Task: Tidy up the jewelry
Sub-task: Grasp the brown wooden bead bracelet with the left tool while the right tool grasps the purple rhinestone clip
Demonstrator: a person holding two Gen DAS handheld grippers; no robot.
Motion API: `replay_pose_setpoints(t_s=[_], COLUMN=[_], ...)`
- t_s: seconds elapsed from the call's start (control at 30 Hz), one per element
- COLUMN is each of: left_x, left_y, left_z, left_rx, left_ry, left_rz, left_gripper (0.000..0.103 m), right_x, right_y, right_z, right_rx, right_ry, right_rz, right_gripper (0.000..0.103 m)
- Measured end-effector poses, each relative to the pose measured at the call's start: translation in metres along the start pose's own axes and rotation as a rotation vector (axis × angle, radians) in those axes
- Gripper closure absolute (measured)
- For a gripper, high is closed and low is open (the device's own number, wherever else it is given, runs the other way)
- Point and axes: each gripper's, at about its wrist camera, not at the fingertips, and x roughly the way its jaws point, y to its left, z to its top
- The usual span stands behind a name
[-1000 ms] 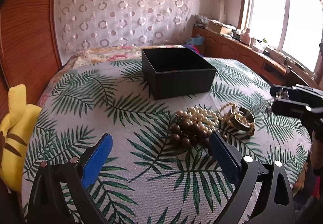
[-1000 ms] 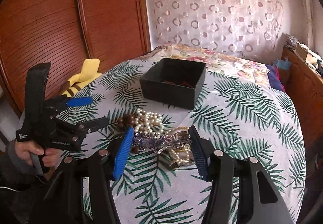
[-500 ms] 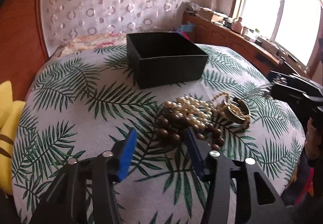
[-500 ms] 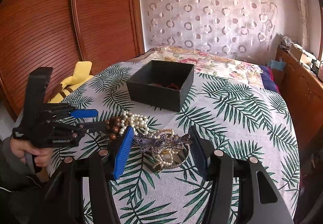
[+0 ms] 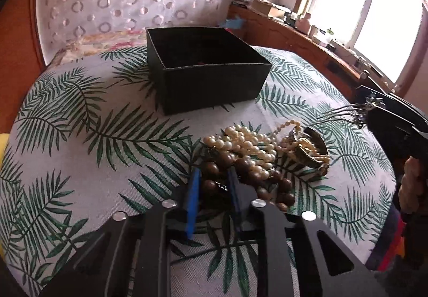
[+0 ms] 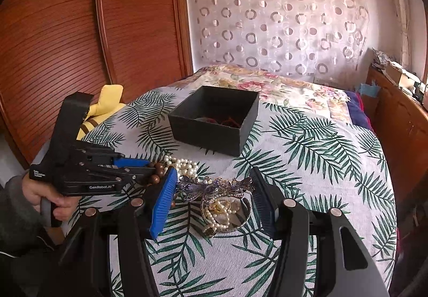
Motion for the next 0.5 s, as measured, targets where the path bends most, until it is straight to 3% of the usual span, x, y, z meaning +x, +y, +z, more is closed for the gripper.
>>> replay_pose_setpoints(t_s=[0.2,0.5], left_x=[-0.025,-0.082], left_y=[-0.008,-0.029], left_z=[0.006,0.042], left_rx=[0.012,0.067], left_ry=[-0.066,-0.212], left_rz=[-0.022,-0.022], left_gripper=[0.091,0.091], right_x=[0.001,-0.004], right_y=[0.001,0.009], right_z=[0.007,0.028], right_rx=[-0.007,-0.042], right_ry=[-0.008,-0.048], right_rz=[0.004,0.011], right_gripper=[0.045,0.045])
